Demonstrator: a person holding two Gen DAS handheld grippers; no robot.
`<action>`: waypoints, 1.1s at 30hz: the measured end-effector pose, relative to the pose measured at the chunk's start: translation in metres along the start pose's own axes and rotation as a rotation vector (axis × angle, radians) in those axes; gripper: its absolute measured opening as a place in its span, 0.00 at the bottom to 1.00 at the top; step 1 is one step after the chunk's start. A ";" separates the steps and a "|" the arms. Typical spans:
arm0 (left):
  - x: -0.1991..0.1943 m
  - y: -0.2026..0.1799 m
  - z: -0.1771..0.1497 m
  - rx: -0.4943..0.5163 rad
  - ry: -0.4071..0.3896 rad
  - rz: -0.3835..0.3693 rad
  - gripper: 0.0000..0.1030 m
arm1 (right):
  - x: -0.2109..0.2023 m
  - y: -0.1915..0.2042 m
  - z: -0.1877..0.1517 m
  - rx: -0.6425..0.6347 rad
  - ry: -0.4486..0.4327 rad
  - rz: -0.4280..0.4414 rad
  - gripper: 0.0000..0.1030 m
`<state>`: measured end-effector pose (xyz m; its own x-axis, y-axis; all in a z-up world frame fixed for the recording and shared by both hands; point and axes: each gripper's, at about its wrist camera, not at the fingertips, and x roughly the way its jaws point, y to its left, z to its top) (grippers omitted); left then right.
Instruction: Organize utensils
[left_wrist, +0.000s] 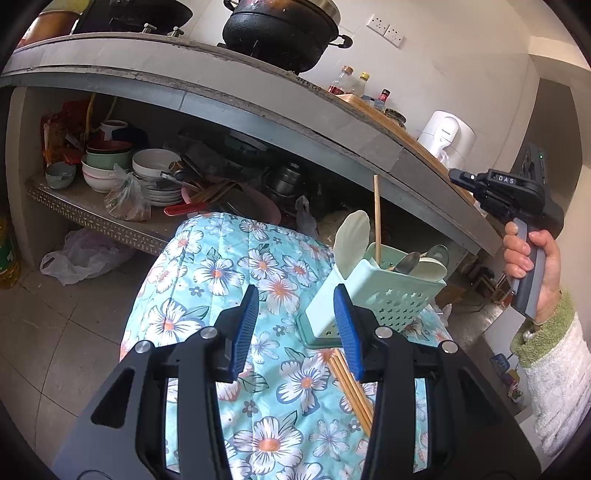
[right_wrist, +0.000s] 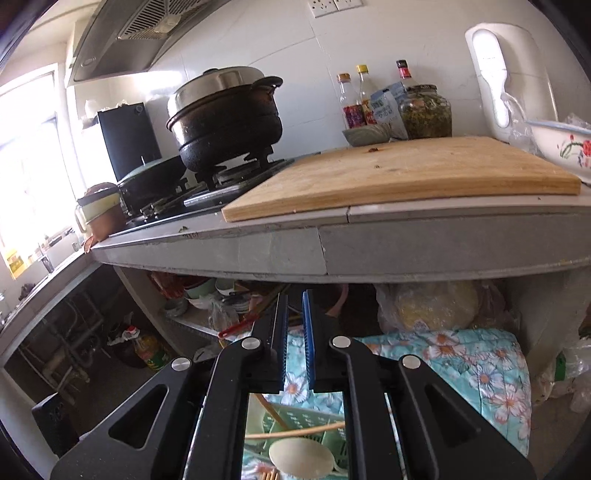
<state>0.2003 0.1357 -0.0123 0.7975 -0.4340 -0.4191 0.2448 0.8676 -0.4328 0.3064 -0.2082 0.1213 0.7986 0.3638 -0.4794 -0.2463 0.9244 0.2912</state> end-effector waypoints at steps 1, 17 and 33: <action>-0.001 0.000 0.000 0.000 0.000 -0.001 0.39 | -0.001 -0.005 -0.004 0.010 0.013 -0.013 0.16; 0.004 -0.011 -0.001 0.011 0.029 -0.017 0.39 | 0.034 -0.151 -0.081 0.709 0.125 0.086 0.33; 0.013 -0.006 -0.004 -0.003 0.050 -0.007 0.39 | 0.070 -0.163 -0.089 0.824 0.135 0.115 0.10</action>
<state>0.2071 0.1239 -0.0188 0.7675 -0.4512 -0.4553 0.2481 0.8640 -0.4381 0.3536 -0.3236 -0.0334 0.7074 0.5098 -0.4895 0.1995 0.5204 0.8303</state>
